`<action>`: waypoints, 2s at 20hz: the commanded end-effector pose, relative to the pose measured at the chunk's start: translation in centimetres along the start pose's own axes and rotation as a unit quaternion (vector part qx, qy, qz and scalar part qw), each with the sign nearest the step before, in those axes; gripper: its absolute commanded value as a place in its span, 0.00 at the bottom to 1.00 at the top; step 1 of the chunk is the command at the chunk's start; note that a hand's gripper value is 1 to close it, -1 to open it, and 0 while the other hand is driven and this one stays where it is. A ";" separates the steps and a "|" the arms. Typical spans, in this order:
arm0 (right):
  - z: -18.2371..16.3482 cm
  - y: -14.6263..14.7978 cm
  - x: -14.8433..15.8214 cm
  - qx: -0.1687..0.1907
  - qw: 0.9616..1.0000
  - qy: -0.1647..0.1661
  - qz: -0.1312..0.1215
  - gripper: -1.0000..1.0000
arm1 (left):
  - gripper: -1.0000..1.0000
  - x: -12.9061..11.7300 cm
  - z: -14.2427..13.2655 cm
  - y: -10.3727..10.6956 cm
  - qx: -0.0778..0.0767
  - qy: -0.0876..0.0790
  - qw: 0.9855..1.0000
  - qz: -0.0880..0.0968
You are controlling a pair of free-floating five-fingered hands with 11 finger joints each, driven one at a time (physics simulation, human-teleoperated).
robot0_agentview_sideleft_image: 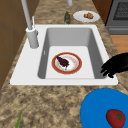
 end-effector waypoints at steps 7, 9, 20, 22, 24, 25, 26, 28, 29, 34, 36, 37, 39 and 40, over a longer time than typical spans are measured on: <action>4.2 6.1 3.0 0.008 1.000 -0.015 0.014 0.00 | 0.50 0.0 0.0 0.0 0.000 0.000 1.000 0.000; 4.7 7.4 3.9 0.010 1.000 -0.015 0.017 0.00 | 0.50 0.0 0.0 0.0 0.000 0.000 1.000 0.000; 3.5 11.1 8.5 0.038 0.998 -0.034 0.036 0.00 | 0.50 0.0 0.0 0.0 0.000 0.000 1.000 0.000; 2.9 11.8 9.5 0.045 0.998 -0.032 0.031 0.00 | 0.50 0.0 0.0 0.0 0.000 0.000 1.000 0.000; 1.7 12.8 9.8 0.044 0.998 -0.018 0.039 0.00 | 0.50 0.0 0.0 0.0 0.000 0.000 1.000 0.000; 1.0 13.2 10.0 0.042 0.998 -0.014 0.040 0.00 | 0.50 0.0 0.0 0.0 0.000 0.000 1.000 0.000; 0.3 13.5 10.1 0.043 0.998 -0.014 0.043 0.00 | 0.50 0.0 0.0 0.0 0.000 0.000 1.000 0.000; -0.7 14.3 10.2 0.043 0.998 -0.015 0.043 0.00 | 0.50 0.0 0.0 0.0 0.000 0.000 1.000 0.000; -1.3 14.7 10.0 0.043 0.998 -0.018 0.041 0.00 | 0.50 0.0 0.0 0.0 0.000 0.000 1.000 0.000; -2.9 15.9 7.7 0.025 0.998 -0.049 0.028 0.00 | 0.50 0.0 0.0 0.0 0.000 0.000 1.000 0.000; -3.2 15.9 6.8 0.025 0.998 -0.055 0.025 0.00 | 0.50 0.0 0.0 0.0 0.000 0.000 1.000 0.000; -3.3 15.8 6.5 0.027 0.998 -0.058 0.023 0.00 | 0.50 0.0 0.0 0.0 0.000 0.000 1.000 0.000; -4.4 16.4 7.0 0.041 0.997 -0.053 0.026 0.00 | 0.50 0.0 0.0 0.0 0.000 0.000 1.000 0.000; -4.8 16.7 7.0 0.043 0.997 -0.047 0.032 0.00 | 0.50 0.0 0.0 0.0 0.000 0.000 1.000 0.000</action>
